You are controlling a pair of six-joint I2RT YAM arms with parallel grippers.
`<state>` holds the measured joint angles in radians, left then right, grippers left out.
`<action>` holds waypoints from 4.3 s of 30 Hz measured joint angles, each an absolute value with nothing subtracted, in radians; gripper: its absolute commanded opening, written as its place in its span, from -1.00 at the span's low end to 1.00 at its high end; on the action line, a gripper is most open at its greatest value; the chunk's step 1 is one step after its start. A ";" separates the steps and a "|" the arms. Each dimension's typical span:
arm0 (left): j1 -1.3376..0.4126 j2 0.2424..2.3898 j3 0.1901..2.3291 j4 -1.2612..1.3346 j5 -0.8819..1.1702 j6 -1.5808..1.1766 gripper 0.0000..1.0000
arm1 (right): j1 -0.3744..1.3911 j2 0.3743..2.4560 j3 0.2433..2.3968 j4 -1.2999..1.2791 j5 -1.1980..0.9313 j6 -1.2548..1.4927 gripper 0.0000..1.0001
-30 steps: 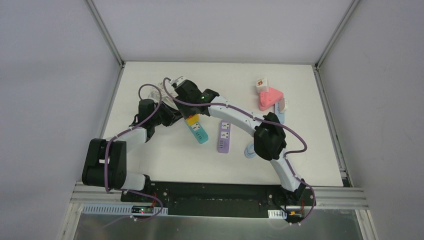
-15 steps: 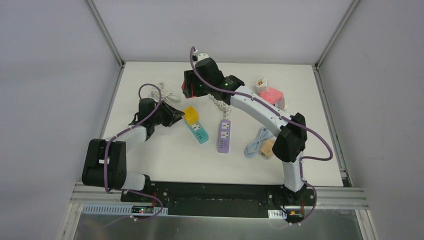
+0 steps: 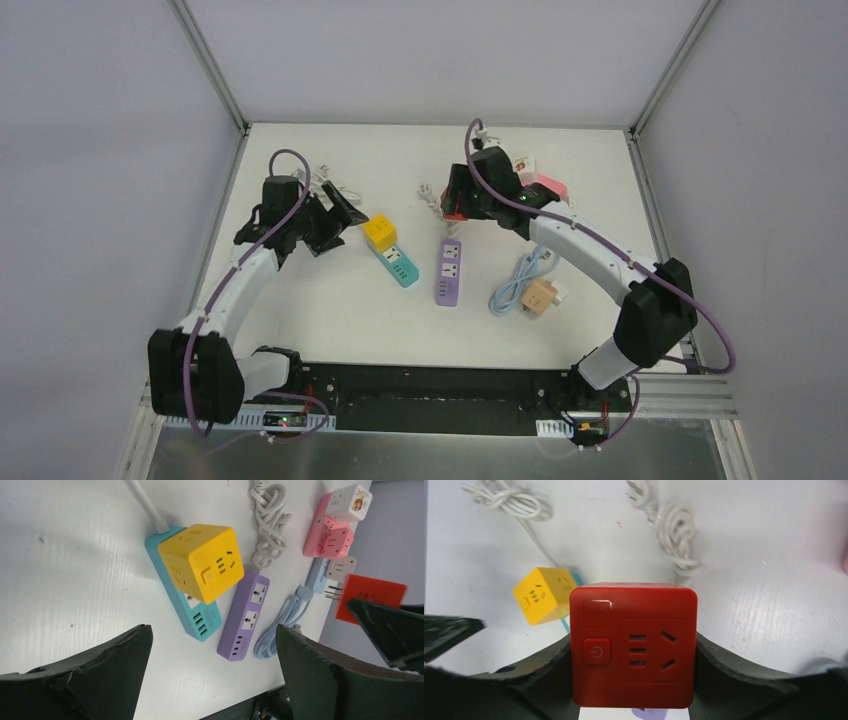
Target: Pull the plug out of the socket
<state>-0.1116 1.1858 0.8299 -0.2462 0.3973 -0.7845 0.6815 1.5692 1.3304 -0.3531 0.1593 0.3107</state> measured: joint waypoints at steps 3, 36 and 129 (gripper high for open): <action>-0.112 1.045 0.825 -0.334 0.364 -0.744 0.98 | 0.649 1.495 1.212 -0.349 0.165 0.338 -0.96; -0.112 0.607 0.651 -0.721 0.260 -0.668 0.90 | 0.494 1.408 0.832 -0.300 -0.071 0.386 0.79; -0.204 1.243 0.341 0.221 0.354 -0.960 -0.52 | 0.967 2.194 1.806 -0.319 0.135 0.323 -1.00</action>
